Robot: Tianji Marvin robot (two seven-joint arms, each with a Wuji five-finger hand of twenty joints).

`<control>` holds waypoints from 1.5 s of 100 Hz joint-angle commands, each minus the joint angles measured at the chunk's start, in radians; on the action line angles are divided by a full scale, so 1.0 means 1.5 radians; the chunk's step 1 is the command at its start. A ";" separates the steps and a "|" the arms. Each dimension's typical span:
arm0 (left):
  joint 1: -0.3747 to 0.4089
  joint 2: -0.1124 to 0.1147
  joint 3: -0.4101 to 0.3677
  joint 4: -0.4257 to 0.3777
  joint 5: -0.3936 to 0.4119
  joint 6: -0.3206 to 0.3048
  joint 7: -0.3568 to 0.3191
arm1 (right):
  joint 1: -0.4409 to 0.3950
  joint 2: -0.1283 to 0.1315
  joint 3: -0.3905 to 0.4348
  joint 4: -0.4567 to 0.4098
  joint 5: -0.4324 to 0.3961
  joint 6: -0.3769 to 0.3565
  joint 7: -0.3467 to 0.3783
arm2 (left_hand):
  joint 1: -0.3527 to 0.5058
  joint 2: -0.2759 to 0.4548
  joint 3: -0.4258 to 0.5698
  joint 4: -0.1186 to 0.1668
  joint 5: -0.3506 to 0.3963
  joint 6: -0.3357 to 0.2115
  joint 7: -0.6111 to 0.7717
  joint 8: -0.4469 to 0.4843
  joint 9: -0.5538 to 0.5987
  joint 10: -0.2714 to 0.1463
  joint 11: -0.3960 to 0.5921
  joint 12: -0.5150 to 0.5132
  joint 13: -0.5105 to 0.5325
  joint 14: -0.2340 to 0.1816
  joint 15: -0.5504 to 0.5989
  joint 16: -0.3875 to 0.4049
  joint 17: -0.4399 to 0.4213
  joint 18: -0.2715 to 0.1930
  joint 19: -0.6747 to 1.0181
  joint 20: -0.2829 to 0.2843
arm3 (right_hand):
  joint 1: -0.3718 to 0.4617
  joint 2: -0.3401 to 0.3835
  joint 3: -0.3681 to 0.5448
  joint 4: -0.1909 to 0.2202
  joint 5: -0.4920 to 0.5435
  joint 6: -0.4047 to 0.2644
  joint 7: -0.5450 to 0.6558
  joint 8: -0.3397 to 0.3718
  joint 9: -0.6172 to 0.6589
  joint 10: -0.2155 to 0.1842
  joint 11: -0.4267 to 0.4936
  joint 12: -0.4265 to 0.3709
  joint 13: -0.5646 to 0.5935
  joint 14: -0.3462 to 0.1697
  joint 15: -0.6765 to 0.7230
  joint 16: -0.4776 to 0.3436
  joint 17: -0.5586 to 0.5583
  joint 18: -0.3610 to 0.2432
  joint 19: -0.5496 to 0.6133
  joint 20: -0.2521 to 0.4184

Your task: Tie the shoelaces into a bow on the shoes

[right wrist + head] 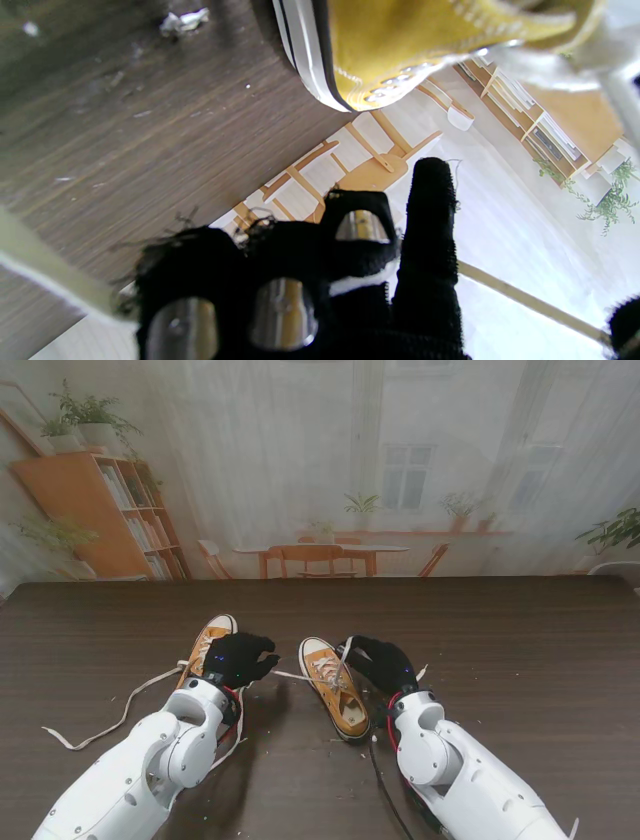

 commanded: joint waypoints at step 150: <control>-0.054 0.053 -0.017 0.012 -0.756 0.094 -0.568 | -0.011 0.009 0.016 -0.014 -0.011 0.003 0.013 | 0.073 -0.028 -0.132 0.016 -0.048 -0.083 0.232 0.032 0.029 0.013 -0.085 -0.020 0.022 0.008 -0.077 -0.011 0.003 0.000 0.093 -0.162 | 0.022 -0.039 -0.040 -0.032 0.024 -0.013 -0.008 -0.006 0.041 0.006 0.006 0.015 0.011 -0.014 0.053 0.024 0.017 0.004 0.197 0.021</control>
